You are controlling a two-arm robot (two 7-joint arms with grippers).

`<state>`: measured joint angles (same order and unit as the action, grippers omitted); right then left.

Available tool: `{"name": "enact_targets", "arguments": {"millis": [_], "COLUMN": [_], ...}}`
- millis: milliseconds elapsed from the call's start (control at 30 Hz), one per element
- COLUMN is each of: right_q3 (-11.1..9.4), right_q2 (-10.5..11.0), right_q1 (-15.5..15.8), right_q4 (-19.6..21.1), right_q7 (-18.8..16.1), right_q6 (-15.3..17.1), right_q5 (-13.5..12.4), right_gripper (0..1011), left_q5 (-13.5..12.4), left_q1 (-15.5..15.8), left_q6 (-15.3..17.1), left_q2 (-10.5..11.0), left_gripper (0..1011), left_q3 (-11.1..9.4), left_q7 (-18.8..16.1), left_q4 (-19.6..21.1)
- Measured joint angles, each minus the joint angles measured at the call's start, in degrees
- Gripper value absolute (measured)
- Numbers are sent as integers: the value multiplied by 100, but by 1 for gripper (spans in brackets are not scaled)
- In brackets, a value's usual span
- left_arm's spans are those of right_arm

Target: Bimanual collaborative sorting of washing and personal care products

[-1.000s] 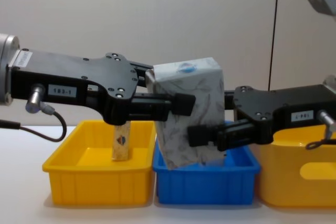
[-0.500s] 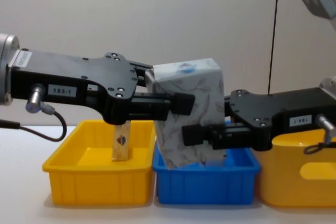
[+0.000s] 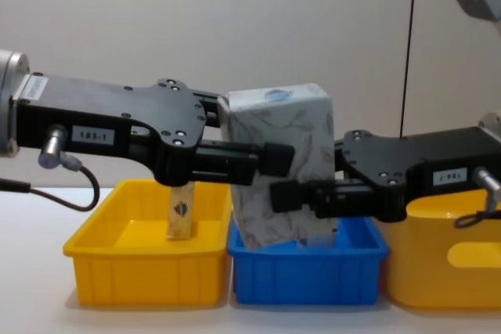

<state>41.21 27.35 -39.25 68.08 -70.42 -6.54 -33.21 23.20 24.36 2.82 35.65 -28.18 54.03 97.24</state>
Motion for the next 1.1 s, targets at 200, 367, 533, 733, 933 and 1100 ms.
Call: {"name": "enact_targets", "arguments": {"millis": [200,367,533,733,933,1100], "right_q3": [1,-15,-44,-106,-213,-334], "right_q2": [58,129,217,385,617,838], "right_q1": [35,74,121,209,341,500], "right_q4": [107,218,341,534,760,974], "right_q7": [54,113,154,222,310,473], "right_q6": [33,61,85,119,129,125], "right_q5": [-44,-92,-140,-225,-322,-404], "right_gripper": [357,357,357,357,357,357], "left_q5": [-1,-1,-1,-2,-1,-1], "left_q1": [0,0,0,0,0,0], "left_q6": [0,0,0,0,0,0], "left_q2": [1,1,1,1,1,1], "left_gripper": [692,834,973,1001,1001,1001], "left_q3": [0,0,1,1,1,1], "left_q7": [0,0,0,-1,-2,-2], "left_q4": [0,0,0,0,0,0]}}
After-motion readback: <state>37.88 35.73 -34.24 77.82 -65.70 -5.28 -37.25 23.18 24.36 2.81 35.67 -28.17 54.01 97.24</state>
